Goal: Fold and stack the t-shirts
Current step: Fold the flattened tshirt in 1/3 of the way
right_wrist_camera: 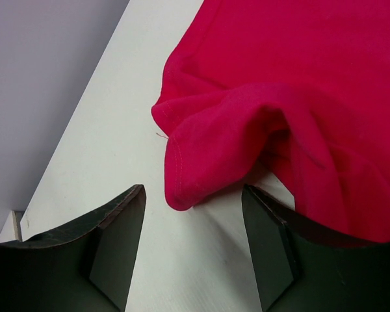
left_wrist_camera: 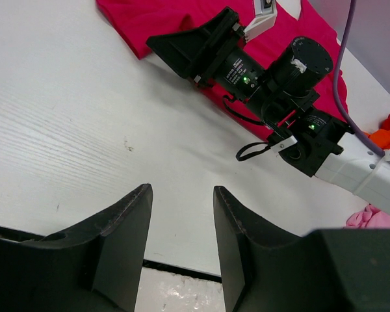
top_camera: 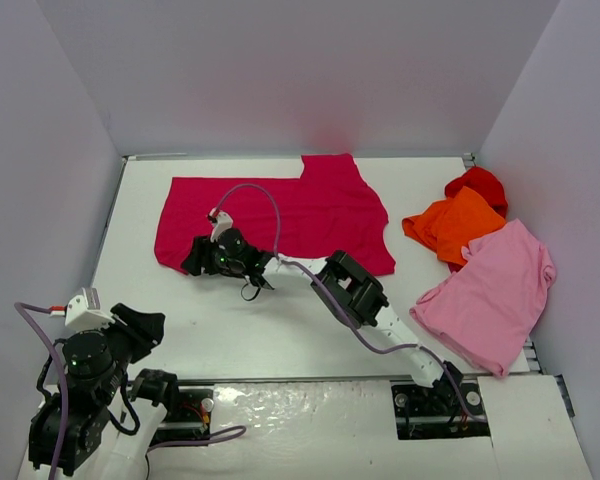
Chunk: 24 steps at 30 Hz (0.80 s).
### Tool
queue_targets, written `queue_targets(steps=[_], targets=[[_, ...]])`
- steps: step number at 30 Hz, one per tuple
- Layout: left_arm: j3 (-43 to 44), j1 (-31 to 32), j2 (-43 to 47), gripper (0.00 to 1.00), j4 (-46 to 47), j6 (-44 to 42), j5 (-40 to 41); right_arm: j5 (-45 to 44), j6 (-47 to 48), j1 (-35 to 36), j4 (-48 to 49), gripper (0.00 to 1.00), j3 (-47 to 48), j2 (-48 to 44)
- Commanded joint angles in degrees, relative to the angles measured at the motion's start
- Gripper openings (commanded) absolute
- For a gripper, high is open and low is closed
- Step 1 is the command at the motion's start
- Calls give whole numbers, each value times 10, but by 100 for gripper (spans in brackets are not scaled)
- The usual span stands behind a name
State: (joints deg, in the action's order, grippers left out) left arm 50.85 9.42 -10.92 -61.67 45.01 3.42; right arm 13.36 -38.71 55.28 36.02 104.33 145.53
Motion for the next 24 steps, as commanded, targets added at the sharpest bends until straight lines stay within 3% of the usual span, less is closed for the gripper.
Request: queue_targets(steps=[1, 7, 9, 10, 12, 13, 24], targets=[[5, 2, -15, 39, 21, -8, -1, 1, -2, 11, -26, 57, 31, 19], [0, 2, -13, 39, 23, -8, -4, 9, -8, 21, -19, 52, 18, 10], [0, 2, -14, 39, 23, -9, -4, 10, -10, 24, -11, 38, 3, 5], [-1, 2, -14, 39, 23, -9, -4, 11, -10, 25, -10, 37, 2, 3], [-3, 2, -15, 39, 26, -9, -6, 16, -10, 31, -12, 7, -6, -1], [-4, 2, -15, 39, 27, -9, -7, 18, -10, 32, -13, 0, -8, -2], [-10, 2, -15, 39, 33, -7, -11, 20, 20, 44, -34, 0, -15, -25]])
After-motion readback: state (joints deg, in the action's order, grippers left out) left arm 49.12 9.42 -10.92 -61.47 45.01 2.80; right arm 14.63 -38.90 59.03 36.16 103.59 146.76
